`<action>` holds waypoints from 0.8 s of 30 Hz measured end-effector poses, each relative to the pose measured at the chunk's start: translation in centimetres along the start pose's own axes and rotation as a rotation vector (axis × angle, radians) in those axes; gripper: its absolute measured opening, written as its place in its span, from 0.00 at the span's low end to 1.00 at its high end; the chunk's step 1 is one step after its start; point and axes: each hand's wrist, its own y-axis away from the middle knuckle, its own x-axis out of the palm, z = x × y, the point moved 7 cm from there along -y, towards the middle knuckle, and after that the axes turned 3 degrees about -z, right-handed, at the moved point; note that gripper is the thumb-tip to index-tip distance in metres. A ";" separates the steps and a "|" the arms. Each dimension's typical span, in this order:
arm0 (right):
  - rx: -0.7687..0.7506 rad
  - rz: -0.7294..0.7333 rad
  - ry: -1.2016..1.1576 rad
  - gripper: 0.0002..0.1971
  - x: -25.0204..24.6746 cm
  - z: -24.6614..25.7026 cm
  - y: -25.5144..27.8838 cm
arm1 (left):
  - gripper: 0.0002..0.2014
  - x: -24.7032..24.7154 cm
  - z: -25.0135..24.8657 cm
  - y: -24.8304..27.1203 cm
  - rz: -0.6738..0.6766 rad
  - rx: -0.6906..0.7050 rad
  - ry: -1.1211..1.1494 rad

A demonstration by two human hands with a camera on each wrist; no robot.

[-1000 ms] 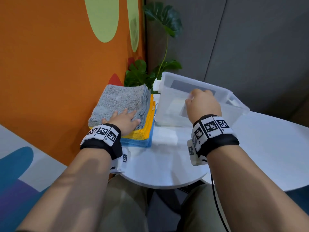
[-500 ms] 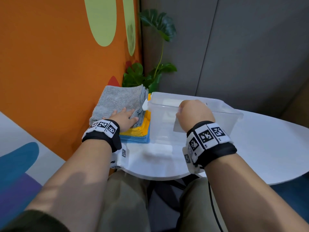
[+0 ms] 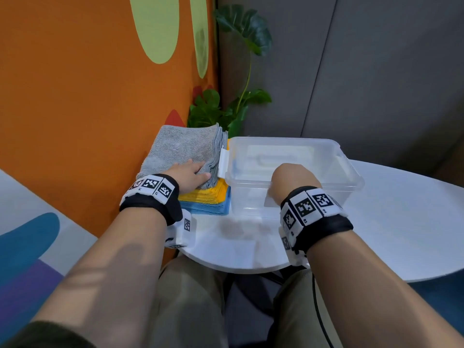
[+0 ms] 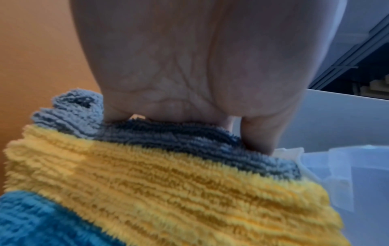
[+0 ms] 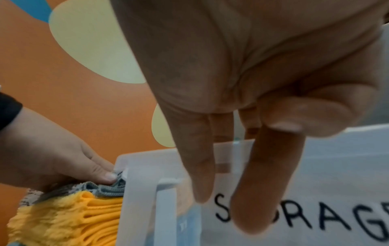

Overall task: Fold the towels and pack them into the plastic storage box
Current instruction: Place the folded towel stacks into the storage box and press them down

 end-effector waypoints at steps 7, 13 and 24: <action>-0.137 0.087 -0.061 0.17 -0.4 2.3 -0.1 | 0.29 -2.3 -0.2 0.9 0.003 0.069 0.034; -0.226 -0.032 -0.174 0.18 -1.9 4.8 -0.5 | 0.15 -6.2 1.9 1.1 -0.266 -0.059 0.236; -0.284 -0.125 -0.234 0.17 -2.3 6.9 -1.8 | 0.18 -8.2 7.8 0.3 -0.331 -0.480 -0.046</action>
